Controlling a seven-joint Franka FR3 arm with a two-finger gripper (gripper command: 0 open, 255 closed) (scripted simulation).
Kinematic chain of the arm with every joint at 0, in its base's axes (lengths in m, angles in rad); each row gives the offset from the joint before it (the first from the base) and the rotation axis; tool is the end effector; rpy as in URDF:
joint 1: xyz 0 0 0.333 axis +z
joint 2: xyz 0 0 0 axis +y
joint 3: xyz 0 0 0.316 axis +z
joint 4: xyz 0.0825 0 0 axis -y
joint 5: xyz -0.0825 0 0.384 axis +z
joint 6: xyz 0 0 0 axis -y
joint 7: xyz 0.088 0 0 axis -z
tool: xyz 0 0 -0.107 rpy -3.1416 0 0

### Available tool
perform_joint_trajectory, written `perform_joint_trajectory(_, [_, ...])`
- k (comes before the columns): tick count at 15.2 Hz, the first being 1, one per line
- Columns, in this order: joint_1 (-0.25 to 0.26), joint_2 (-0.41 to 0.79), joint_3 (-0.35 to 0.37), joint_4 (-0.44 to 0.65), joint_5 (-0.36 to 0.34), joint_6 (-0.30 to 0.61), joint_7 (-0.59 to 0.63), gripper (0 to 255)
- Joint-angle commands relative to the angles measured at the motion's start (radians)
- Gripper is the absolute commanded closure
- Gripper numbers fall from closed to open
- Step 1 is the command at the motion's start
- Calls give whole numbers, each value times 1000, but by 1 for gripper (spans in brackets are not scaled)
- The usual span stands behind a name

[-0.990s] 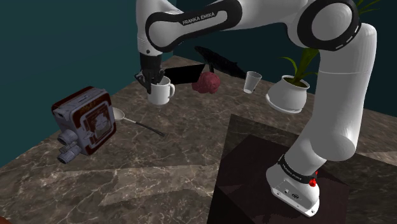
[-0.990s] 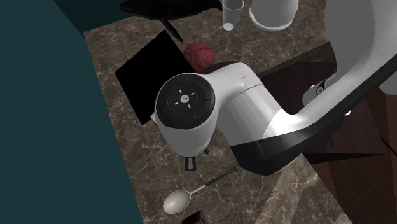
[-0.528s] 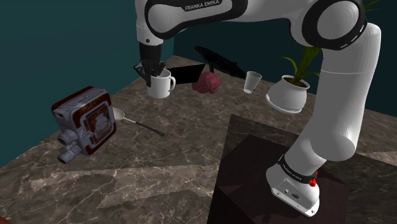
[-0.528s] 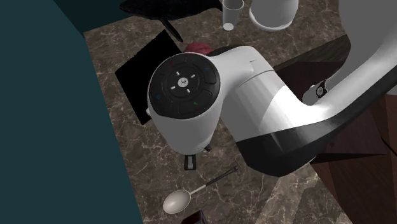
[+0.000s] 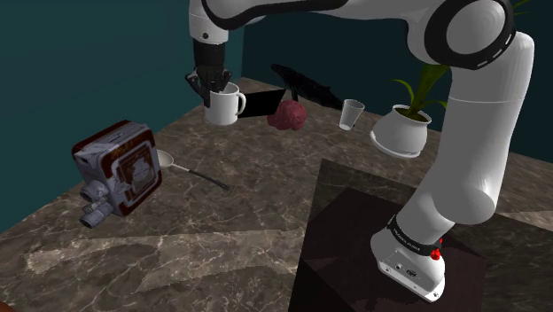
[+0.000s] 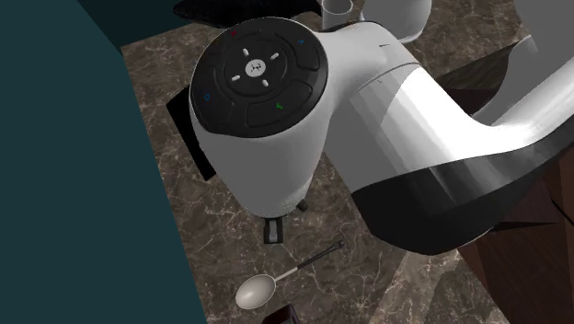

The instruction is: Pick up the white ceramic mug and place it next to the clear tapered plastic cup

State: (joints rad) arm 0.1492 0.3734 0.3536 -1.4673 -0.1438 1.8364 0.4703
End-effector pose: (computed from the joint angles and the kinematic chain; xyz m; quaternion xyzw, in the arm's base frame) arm 0.6072 0.2823 0.4792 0.9997 0.0227 0.0113 0.0012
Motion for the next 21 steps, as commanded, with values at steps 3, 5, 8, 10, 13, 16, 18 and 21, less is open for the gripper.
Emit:
perform_joint_trajectory(3, [4, -1, 2, 52, 1, -52, -2, 255])
perform_joint_trajectory(5, [7, 0, 2, 80, 2, -80, -3, 255])
perform_joint_trajectory(8, [11, 4, 3, 126, 1, -122, -4, 255])
perform_joint_trajectory(10, [14, 8, 4, 159, 0, -151, -5, 255])
perform_joint_trajectory(13, [18, 13, 4, 195, -2, -181, -6, 255])
perform_joint_trajectory(16, [-47, -110, -3, 23, 42, -124, -61, 255])
perform_joint_trajectory(18, [-83, -183, -12, -73, 69, -96, -103, 255])
perform_joint_trajectory(21, [-129, -284, -34, -199, 106, -64, -170, 255])
